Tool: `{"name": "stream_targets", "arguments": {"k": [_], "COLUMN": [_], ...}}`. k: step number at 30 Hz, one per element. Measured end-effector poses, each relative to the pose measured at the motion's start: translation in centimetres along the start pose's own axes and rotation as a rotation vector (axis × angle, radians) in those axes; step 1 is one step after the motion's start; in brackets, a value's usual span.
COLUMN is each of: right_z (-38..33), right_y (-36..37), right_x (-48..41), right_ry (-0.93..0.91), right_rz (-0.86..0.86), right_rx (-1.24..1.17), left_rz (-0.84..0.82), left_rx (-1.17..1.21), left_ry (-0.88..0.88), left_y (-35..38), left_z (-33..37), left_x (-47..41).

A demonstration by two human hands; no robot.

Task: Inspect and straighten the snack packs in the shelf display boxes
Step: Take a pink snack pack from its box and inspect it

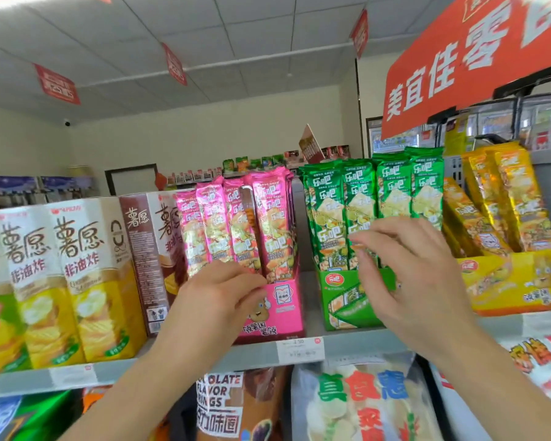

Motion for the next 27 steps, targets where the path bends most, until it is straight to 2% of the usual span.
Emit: {"name": "stream_targets", "arguments": {"k": [4,7,11,13,15,18,23,27], "right_z": [-3.4,-4.5,-3.3,-3.3,-3.6,-3.9,-4.6,-4.9], "right_y": [0.7,3.4,8.5,9.8,10.0,9.2,7.2,5.7], "right_x": [-7.3,-11.4,-12.7,-12.6,-12.7,-12.9,-12.9,-12.9], "right_ry": [0.018,-0.030,-0.038,-0.055,-0.065,-0.019,0.118,0.207], "right_rz": [-0.128,-0.336,-0.695,-0.787,-0.782,-0.729,-0.664,-0.527], "right_rx": [0.001,0.147,0.394,0.440,0.425,0.351,0.105,-0.211], "left_rz": [0.127,0.162,-0.124,-0.239,-0.289,-0.235,-0.197,-0.166], "left_rx": [-0.053,-0.109,-0.159,-0.187,-0.174,-0.147,-0.063,-0.015], "left_ry": [-0.005,-0.017,-0.027,0.008,0.050,0.141,0.208,0.194], "left_y": [-2.8,-4.7,-3.4,-2.4,-1.8,-1.8,-1.7,-1.7], "left_z": [-0.7,-2.0,-3.8,-3.9,-3.8,-3.9,-4.1,-4.5], "left_x": [-1.7,-5.0,-9.3,-10.5,-10.9,-11.1,-10.9,-10.7]}}
Point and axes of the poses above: each hand's wrist, its own x-axis away from the middle knuckle, its own y-axis out of the palm, z = x × y, the point moved 8 cm from there along -x, towards the middle knuckle, and after that the axes turned 2 degrees about -y, right-handed, at the moved point
